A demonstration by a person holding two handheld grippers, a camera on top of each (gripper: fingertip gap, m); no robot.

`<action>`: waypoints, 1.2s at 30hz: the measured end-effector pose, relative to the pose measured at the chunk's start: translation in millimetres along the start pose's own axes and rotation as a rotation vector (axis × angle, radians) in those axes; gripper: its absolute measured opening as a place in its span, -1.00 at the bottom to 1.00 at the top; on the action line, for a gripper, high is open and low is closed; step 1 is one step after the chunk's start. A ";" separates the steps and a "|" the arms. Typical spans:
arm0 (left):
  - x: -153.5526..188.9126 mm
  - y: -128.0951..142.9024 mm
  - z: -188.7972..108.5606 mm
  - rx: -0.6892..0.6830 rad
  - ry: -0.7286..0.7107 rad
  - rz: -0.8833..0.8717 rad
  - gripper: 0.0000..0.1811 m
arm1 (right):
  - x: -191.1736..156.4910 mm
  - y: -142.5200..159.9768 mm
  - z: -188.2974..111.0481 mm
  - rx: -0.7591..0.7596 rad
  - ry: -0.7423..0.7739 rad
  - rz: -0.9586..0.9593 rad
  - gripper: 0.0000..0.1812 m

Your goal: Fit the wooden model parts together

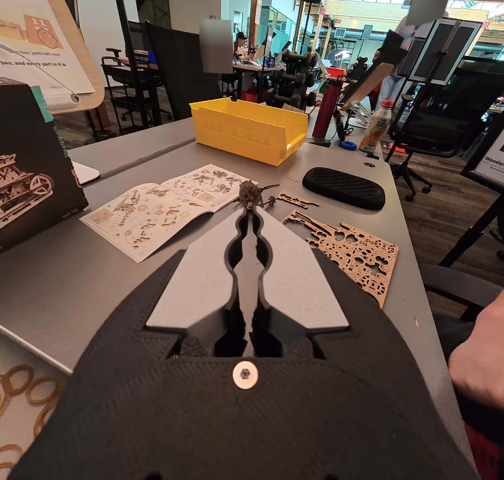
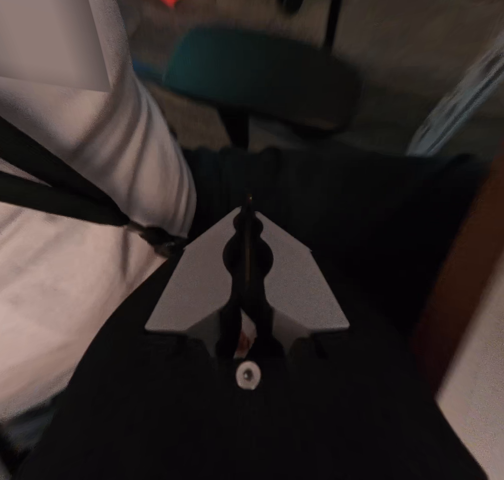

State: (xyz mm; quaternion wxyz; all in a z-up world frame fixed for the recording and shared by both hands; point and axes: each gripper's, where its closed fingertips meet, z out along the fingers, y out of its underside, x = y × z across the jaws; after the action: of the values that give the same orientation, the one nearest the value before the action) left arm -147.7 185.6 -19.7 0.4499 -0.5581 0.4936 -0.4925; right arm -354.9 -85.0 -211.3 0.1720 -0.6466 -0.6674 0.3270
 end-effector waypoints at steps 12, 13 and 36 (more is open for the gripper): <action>6.5 -7.0 -2.9 0.033 0.066 -0.064 -1.00 | 27.3 -66.1 -224.5 0.894 0.176 0.469 -1.00; 7.9 -6.9 -2.6 0.030 0.072 -0.064 -1.00 | 35.7 -54.6 -239.5 0.883 0.240 0.501 -1.00; 24.2 13.5 10.0 -0.059 0.125 -0.009 -1.00 | 102.9 114.7 -204.1 -0.458 0.522 0.626 -0.99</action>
State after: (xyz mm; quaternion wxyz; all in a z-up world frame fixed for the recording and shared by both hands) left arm -138.6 160.2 -31.6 0.3992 -0.5417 0.5325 -0.5134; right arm -146.5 53.4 -158.4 0.0801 -0.8989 -0.4294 0.0337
